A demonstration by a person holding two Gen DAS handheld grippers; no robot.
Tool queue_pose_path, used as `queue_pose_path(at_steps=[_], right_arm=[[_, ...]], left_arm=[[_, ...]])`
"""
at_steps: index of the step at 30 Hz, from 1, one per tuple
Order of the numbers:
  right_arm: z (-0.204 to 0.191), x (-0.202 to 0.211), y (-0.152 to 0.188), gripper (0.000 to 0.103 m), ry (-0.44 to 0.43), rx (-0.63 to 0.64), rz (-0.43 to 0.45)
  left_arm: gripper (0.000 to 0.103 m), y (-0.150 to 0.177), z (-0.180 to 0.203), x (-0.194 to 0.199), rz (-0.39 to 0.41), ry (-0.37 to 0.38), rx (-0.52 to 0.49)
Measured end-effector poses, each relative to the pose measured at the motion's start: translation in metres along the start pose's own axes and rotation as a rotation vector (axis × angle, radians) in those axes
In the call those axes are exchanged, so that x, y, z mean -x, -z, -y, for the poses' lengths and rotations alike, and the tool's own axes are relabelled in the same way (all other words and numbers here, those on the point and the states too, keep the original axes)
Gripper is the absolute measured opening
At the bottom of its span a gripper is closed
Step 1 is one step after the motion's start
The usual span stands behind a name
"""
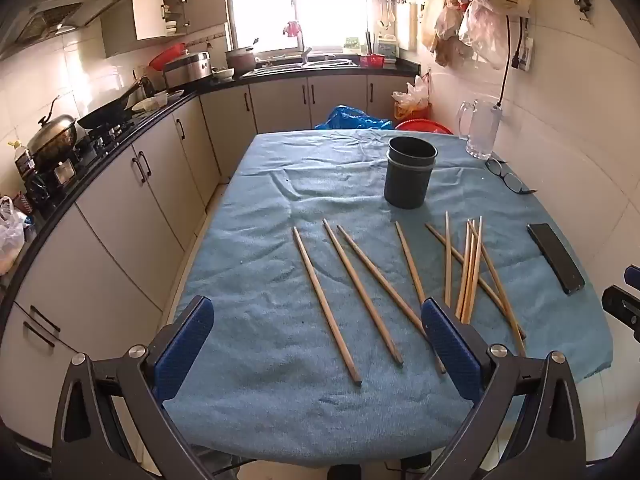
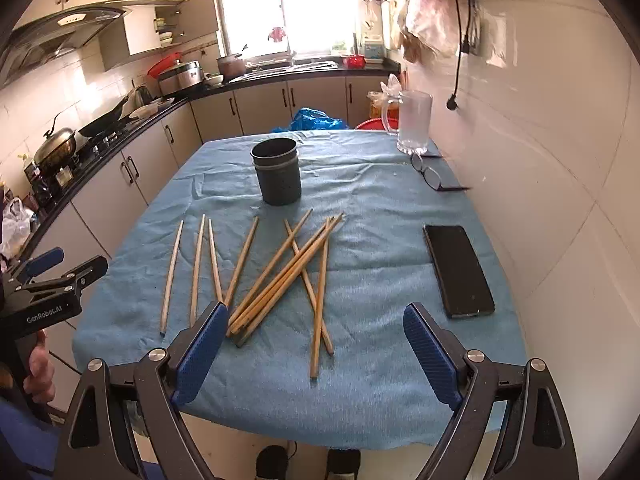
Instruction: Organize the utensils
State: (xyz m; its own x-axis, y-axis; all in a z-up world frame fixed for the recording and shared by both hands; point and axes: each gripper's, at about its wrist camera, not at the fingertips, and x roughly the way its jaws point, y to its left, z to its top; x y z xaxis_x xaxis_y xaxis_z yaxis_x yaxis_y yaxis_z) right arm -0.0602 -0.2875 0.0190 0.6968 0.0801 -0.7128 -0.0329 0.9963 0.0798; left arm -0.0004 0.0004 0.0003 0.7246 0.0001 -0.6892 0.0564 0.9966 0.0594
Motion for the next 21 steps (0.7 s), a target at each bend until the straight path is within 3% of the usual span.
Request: queue_pose_path(at_steps=[8,21], right_arm=[[0.002,-0.003,-0.005,0.092,-0.015,0.013,-0.004],[0.004,-0.01,-0.003,0.092,-0.032,0.011,-0.033]], left_arm=[[0.103,-0.012,0.008,0.001,-0.007,0.0,0.004],[0.103,-0.003,0.014,0.0,-0.017,0.005,-0.014]])
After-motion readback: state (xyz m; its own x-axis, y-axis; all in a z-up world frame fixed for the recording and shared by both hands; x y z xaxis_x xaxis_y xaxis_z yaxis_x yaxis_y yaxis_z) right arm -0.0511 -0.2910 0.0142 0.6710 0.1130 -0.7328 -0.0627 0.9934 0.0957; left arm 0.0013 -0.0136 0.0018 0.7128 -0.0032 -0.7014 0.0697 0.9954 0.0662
